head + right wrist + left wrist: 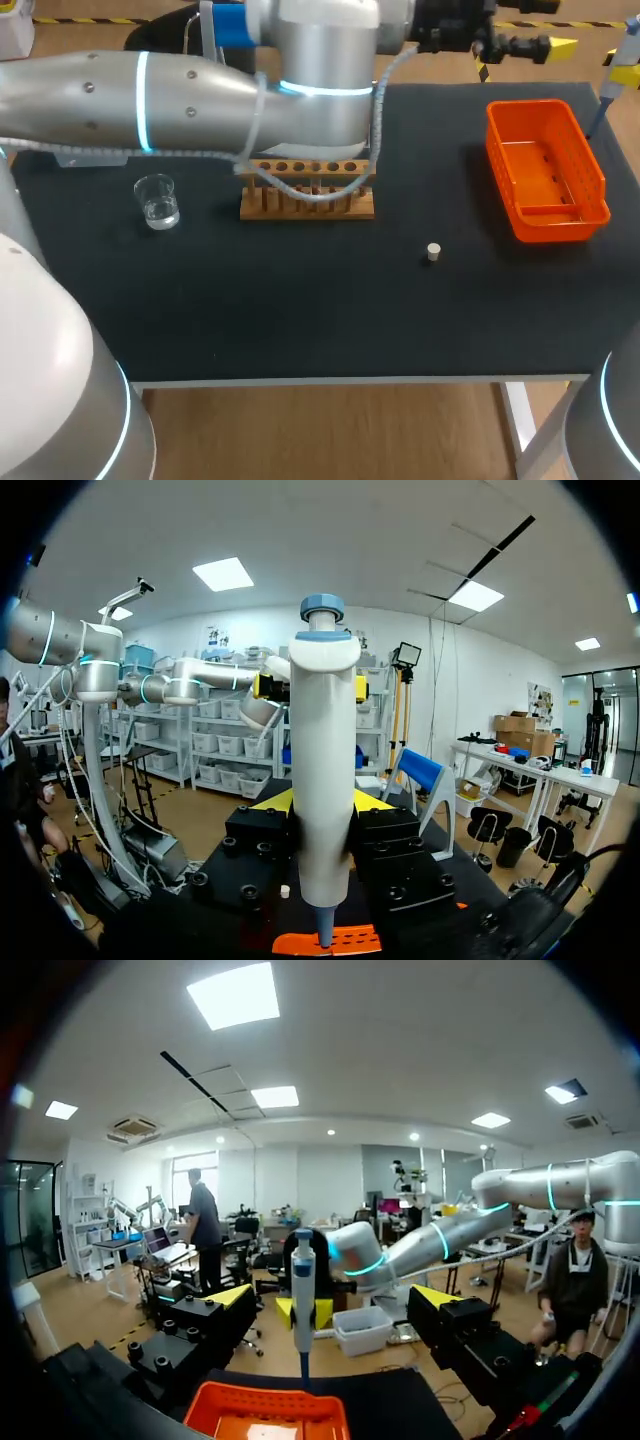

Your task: Invert the test tube, pick up the pipette, mount the tip to pipette, aspirate from beaker and dispense into the tube, eject the tip, return the pipette, and cap with the stopper.

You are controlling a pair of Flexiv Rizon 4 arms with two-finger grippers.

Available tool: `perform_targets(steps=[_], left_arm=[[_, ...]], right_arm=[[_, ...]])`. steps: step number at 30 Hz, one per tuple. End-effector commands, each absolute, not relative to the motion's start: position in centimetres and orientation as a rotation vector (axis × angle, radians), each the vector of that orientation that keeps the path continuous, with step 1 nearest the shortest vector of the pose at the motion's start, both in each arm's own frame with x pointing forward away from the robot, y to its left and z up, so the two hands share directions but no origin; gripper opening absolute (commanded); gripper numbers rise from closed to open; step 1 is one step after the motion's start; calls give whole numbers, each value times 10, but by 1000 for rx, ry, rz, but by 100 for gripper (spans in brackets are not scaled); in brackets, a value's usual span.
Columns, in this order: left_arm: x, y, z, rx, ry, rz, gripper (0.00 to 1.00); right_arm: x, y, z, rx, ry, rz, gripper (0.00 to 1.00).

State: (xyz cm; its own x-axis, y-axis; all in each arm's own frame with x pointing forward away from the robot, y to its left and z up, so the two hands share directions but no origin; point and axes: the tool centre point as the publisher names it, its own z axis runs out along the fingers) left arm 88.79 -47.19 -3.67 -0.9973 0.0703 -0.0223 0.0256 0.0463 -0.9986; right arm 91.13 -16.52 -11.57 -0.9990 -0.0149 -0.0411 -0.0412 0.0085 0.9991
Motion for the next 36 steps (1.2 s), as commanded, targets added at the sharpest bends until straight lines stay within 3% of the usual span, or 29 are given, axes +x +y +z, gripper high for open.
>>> perform_targets(steps=[1,22,36], left_arm=[[884,-414,-40,-117,-2255,2115,100],[844,-296,-106,-139,-2208,2153,100],[829,-247,-132,-49,-2261,2146,100]], right_arm=[[911,-165,-115,-61,2220,2195,0],[911,-165,-115,-61,2220,2195,0],[911,-165,-115,-61,2220,2195,0]])
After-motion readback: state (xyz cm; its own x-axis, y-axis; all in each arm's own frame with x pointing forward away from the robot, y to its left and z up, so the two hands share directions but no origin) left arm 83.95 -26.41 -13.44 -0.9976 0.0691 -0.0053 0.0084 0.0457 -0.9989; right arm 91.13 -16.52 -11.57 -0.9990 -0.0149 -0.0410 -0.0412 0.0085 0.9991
